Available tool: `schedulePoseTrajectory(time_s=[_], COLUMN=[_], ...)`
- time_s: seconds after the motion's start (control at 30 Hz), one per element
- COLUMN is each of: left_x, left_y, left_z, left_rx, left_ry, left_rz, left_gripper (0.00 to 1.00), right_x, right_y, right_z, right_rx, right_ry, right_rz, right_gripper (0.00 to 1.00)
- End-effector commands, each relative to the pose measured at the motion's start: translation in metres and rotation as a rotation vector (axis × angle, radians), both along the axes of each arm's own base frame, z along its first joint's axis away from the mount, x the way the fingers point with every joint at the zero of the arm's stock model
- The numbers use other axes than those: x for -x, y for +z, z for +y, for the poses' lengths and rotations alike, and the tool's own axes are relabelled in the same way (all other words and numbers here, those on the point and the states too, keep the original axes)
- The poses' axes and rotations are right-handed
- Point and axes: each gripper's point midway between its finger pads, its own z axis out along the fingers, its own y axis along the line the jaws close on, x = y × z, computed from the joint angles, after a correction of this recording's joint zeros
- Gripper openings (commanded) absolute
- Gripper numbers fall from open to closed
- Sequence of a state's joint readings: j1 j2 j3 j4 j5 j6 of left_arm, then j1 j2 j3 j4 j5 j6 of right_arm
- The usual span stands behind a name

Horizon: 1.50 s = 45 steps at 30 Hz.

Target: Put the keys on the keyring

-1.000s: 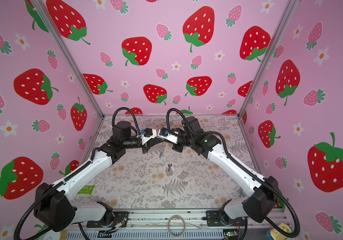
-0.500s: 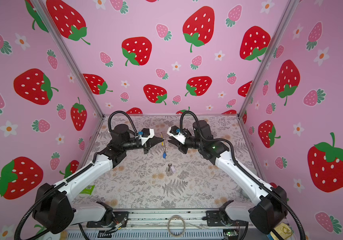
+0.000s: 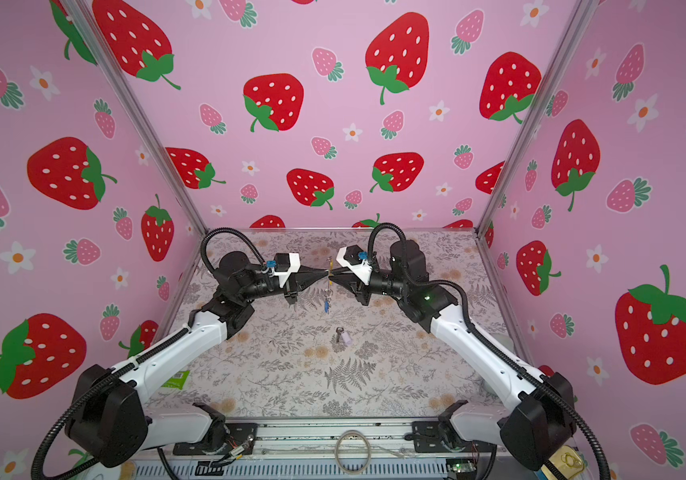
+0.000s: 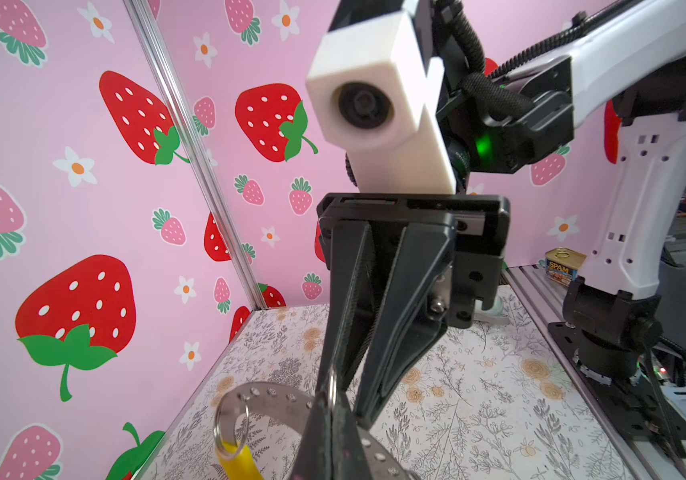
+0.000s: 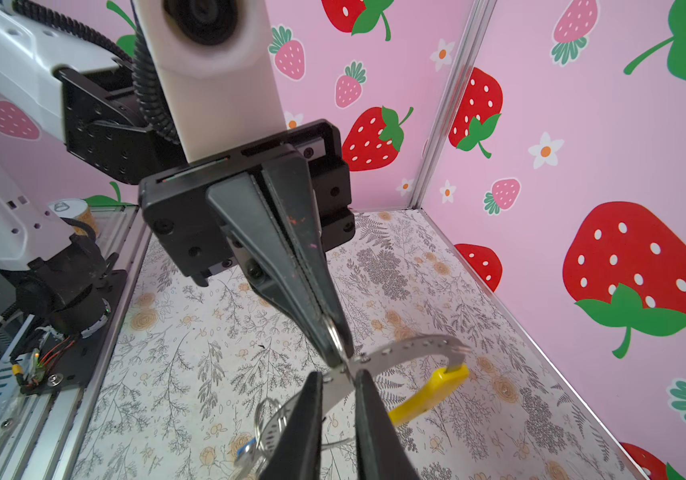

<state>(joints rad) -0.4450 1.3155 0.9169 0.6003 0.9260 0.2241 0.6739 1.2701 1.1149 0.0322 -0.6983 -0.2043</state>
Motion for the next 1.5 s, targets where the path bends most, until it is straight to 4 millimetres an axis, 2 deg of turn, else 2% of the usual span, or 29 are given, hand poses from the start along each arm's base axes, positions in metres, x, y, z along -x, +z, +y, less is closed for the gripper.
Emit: schedulePoseTrajectory(time_s=[0.0,0.33,0.5,0.53,0.63,0.83,1.1,1.33,1.47], left_x=[0.009,0.010,0.009,0.008,0.004,0.000,-0.003,0.000,-0.001], left_y=[0.010,0.010,0.008,0.007,0.002,-0.006,-0.010,-0.025,-0.025], left_z=[-0.002,-0.002,-0.003,-0.003,-0.001,0.009,0.017,0.019,0.021], left_rx=[0.031,0.029,0.015,0.010,-0.021,-0.122,-0.211,-0.307,-0.322], left_ry=[-0.043,-0.046,-0.045,-0.040,-0.002,0.081,0.138,0.137,0.152], left_rz=[-0.038,-0.045,-0.039,-0.039,-0.037,-0.053,-0.094,-0.121,-0.137], left_gripper=[0.00,0.00,0.00,0.03,0.22,0.34,0.37,0.36,0.35], right_x=[0.007,0.009,0.009,0.008,0.001,-0.013,-0.016,-0.015,-0.014], right_y=[0.010,0.012,0.015,0.014,0.010,0.000,-0.013,-0.008,-0.009], right_z=[0.000,0.000,-0.001,-0.001,-0.004,-0.012,-0.008,-0.013,-0.013], right_rx=[-0.044,-0.050,-0.051,-0.045,-0.005,0.088,0.215,0.237,0.266], right_ry=[0.032,0.050,0.048,0.041,0.000,-0.080,-0.144,-0.208,-0.217], right_rz=[-0.001,-0.009,-0.033,-0.043,-0.086,-0.188,-0.391,-0.542,-0.596], right_gripper=[0.17,0.01,0.00,0.00,0.00,0.00,0.00,0.00,0.00])
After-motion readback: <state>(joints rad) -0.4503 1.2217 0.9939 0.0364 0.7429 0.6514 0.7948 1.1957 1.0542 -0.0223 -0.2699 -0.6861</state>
